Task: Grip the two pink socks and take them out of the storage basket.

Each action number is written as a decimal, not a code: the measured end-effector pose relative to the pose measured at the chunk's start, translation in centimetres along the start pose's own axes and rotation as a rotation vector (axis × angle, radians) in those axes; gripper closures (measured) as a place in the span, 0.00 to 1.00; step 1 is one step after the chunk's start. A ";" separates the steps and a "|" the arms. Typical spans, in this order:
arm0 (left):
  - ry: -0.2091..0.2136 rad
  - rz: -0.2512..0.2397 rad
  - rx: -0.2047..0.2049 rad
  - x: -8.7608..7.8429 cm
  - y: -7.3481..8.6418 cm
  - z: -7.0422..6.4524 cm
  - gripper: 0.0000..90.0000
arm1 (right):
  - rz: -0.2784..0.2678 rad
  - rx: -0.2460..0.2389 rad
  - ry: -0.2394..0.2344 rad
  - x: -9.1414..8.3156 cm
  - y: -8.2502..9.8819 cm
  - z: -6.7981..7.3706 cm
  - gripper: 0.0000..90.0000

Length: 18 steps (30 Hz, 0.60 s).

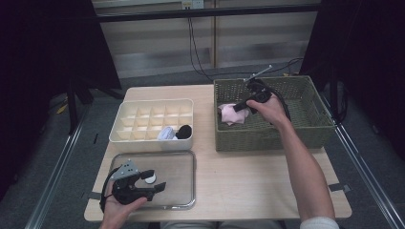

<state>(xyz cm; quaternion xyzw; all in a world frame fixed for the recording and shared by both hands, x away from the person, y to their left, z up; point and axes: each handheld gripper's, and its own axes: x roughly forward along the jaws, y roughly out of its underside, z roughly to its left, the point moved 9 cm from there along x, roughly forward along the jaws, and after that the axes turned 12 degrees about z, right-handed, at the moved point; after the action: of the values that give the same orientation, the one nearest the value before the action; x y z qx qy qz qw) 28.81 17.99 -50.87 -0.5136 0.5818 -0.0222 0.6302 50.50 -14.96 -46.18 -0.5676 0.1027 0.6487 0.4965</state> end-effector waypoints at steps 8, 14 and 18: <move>0.004 -0.001 -0.002 0.1 0.0 -0.1 0.33 | -0.068 0.017 0.000 -1.4 0.1 0.2 0.95; 0.004 -0.017 -0.009 -0.1 -0.1 0.2 0.33 | -0.101 0.029 -0.005 -2.3 0.3 0.3 0.95; 0.005 -0.017 -0.020 0.1 -0.1 0.4 0.33 | -0.143 0.040 0.001 -3.1 0.2 0.4 0.95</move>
<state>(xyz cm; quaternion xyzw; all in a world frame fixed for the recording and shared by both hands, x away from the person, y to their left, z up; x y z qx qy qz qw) 29.16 18.14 -50.97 -0.5248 0.5790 -0.0232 0.6235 49.70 -16.42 -43.49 -0.5638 0.0749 0.6092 0.5527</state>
